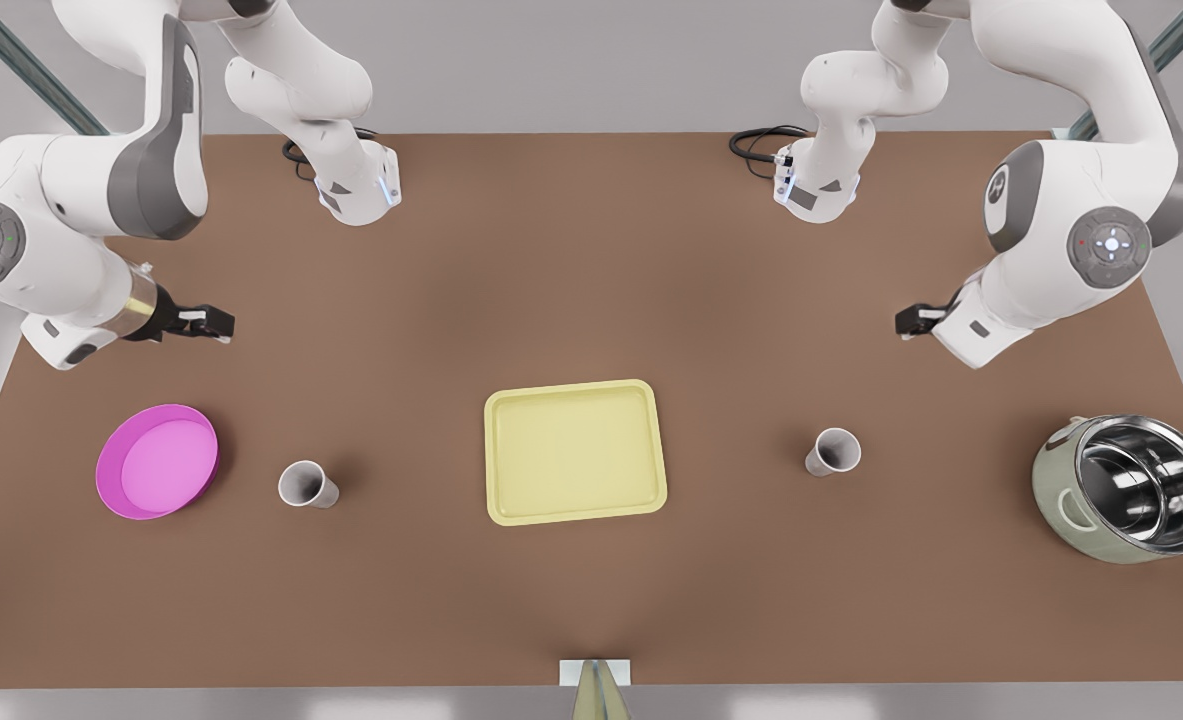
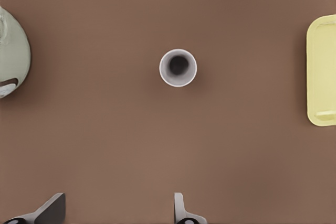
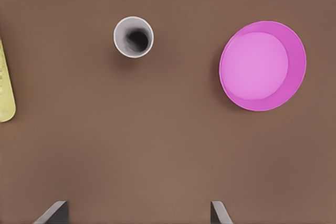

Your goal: Use both arms to respectively pick up the white IKEA cups from the middle-left and middle-right positions, then place the white IKEA cups onto the middle-middle tray, ensuring that the cups remain upright and do not tip over

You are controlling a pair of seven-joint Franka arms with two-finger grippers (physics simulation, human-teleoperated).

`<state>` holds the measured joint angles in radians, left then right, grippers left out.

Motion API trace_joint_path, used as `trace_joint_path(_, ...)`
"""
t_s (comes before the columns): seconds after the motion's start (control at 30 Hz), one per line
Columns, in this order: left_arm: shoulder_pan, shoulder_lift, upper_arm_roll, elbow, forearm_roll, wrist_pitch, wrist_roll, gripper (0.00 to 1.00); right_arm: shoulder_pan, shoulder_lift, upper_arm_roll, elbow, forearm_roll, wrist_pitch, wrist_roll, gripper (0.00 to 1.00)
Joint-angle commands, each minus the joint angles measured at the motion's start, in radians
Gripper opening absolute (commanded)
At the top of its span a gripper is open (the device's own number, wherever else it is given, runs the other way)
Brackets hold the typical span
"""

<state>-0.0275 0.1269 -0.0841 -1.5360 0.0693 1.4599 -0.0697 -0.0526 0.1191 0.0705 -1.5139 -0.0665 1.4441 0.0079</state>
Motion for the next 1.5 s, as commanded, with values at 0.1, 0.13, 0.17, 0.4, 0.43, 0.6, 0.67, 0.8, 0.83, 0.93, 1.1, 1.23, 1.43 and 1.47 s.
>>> trace_joint_path(0.1, -0.002, 0.091, 0.001, 0.03, -0.002, 0.063, -0.093, 1.0, 0.007, 0.134, 0.002, 0.101, -0.001, 0.033, -0.014, 1.0)
trace_joint_path(0.13, 0.003, 0.166, 0.001, 0.069, 0.0, 0.106, -0.093, 1.0, 0.01, 0.189, 0.003, 0.124, -0.013, 0.091, -0.019, 1.0)
trace_joint_path(0.17, 0.006, 0.201, 0.003, 0.073, 0.001, 0.163, -0.093, 1.0, 0.016, 0.205, 0.003, 0.126, -0.015, 0.127, -0.022, 1.0)
trace_joint_path(0.4, 0.051, 0.431, 0.006, 0.033, -0.029, 0.516, -0.101, 1.0, -0.001, 0.433, -0.001, 0.166, -0.018, 0.397, -0.092, 1.0)
trace_joint_path(0.43, 0.051, 0.441, 0.006, 0.031, -0.065, 0.53, -0.102, 1.0, -0.001, 0.447, -0.001, 0.166, -0.016, 0.409, -0.092, 1.0)
trace_joint_path(0.6, 0.06, 0.477, 0.009, -0.012, -0.072, 0.53, -0.097, 1.0, -0.041, 0.541, 0.002, 0.167, 0.011, 0.498, -0.117, 1.0)
trace_joint_path(0.67, 0.057, 0.479, 0.012, -0.035, -0.071, 0.53, -0.097, 1.0, -0.049, 0.576, 0.002, 0.166, 0.022, 0.523, -0.128, 1.0)
trace_joint_path(0.8, 0.055, 0.505, 0.014, -0.052, -0.071, 0.517, -0.101, 1.0, -0.044, 0.603, 0.003, 0.153, 0.025, 0.587, -0.124, 1.0)
trace_joint_path(0.83, 0.057, 0.513, 0.014, -0.062, -0.071, 0.516, -0.102, 1.0, -0.043, 0.61, 0.003, 0.15, 0.02, 0.593, -0.124, 1.0)
trace_joint_path(0.93, 0.054, 0.514, 0.014, -0.07, -0.071, 0.516, -0.102, 1.0, -0.041, 0.619, 0.005, 0.147, 0.019, 0.595, -0.124, 1.0)
trace_joint_path(1.1, 0.046, 0.513, 0.012, -0.07, -0.167, 0.516, -0.162, 0.36, -0.036, 0.622, 0.005, 0.08, 0.014, 0.604, -0.124, 1.0)
trace_joint_path(1.23, 0.04, 0.513, 0.012, -0.07, -0.171, 0.516, -0.167, 0.3, -0.043, 0.623, 0.006, 0.047, 0.016, 0.633, -0.124, 1.0)
trace_joint_path(1.43, -0.043, 0.433, 0.007, -0.059, -0.167, 0.514, -0.341, 0.21, -0.041, 0.645, 0.006, 0.049, 0.016, 0.654, -0.144, 0.38)
trace_joint_path(1.47, -0.081, 0.436, 0.003, -0.038, -0.167, 0.511, -0.354, 0.21, -0.039, 0.645, 0.006, 0.05, 0.014, 0.654, -0.144, 0.34)
